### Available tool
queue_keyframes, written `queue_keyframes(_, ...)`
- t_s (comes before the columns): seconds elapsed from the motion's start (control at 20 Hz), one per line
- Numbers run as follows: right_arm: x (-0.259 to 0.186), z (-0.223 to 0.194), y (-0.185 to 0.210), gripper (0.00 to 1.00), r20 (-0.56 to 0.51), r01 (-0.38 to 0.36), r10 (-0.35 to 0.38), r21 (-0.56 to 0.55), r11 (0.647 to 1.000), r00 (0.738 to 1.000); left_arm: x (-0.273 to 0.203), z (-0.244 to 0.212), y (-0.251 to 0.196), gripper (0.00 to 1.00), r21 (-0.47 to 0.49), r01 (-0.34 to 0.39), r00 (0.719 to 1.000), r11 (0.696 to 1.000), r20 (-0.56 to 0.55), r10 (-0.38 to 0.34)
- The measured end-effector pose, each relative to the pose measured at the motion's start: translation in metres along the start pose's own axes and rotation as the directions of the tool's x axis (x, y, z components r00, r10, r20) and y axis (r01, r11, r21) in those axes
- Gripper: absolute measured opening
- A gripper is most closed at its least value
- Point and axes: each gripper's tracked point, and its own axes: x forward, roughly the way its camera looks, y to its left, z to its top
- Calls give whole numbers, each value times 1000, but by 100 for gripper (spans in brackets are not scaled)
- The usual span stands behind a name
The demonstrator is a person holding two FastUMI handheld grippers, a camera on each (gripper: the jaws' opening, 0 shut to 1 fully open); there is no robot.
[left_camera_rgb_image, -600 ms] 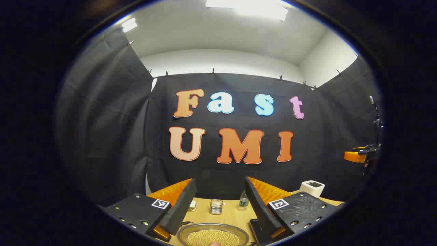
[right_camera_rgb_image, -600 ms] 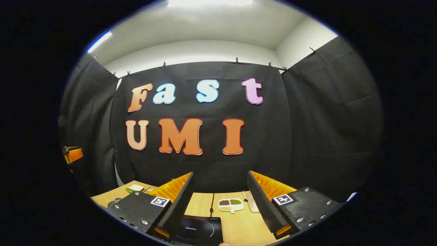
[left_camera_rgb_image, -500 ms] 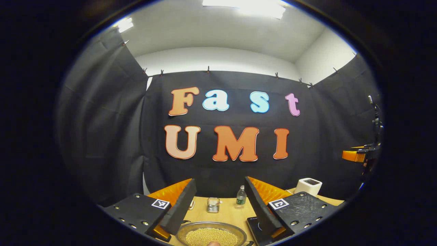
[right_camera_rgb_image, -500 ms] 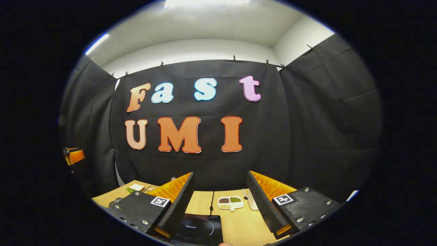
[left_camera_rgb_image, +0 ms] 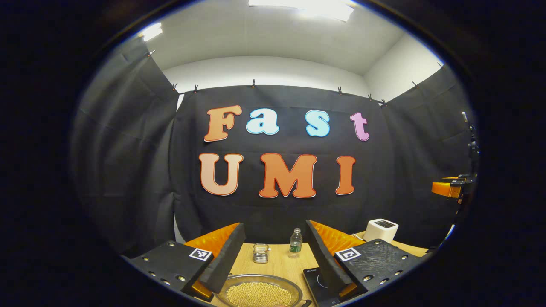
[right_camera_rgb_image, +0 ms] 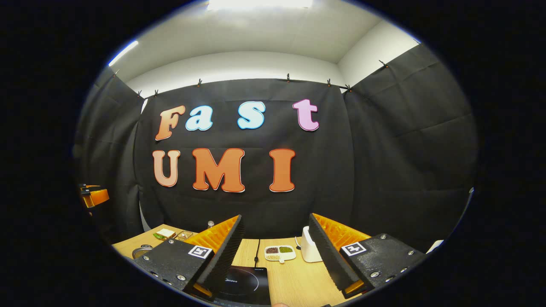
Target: First push the handle of the pot to place it horizontally, then grasp the pot with both hands and set it on the induction cooktop.
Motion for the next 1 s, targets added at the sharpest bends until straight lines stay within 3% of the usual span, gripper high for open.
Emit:
queue_keyframes(0.4,-1,-7,7,95,-24,-17,17,-2,1000,1000,-5,8,9,89,3,-1,1000,1000,27,1)
queue_keyframes(0.45,0,-8,7,95,-24,-16,16,-4,1000,1000,-4,9,7,94,5,22,999,1000,33,-22)
queue_keyframes(0.6,3,-12,9,95,-38,-21,20,-4,1000,999,-4,0,6,55,-3,30,1000,1000,9,-30)
queue_keyframes(0.65,3,-14,9,95,-43,-20,19,-5,1000,999,-3,-3,12,34,7,13,1000,1000,-1,-13)
queue_keyframes(0.75,4,-15,8,94,-45,-16,16,-7,1000,999,2,-9,7,10,-1,28,999,1000,-28,-28)
queue_keyframes(0.85,4,-14,7,94,-43,-13,12,-4,1000,999,1,-16,-4,2,-23,72,996,997,-52,-74)
queue_keyframes(1.0,4,-15,5,95,-41,-8,8,1,1000,999,-4,-33,-13,2,-17,111,990,994,-84,-112)
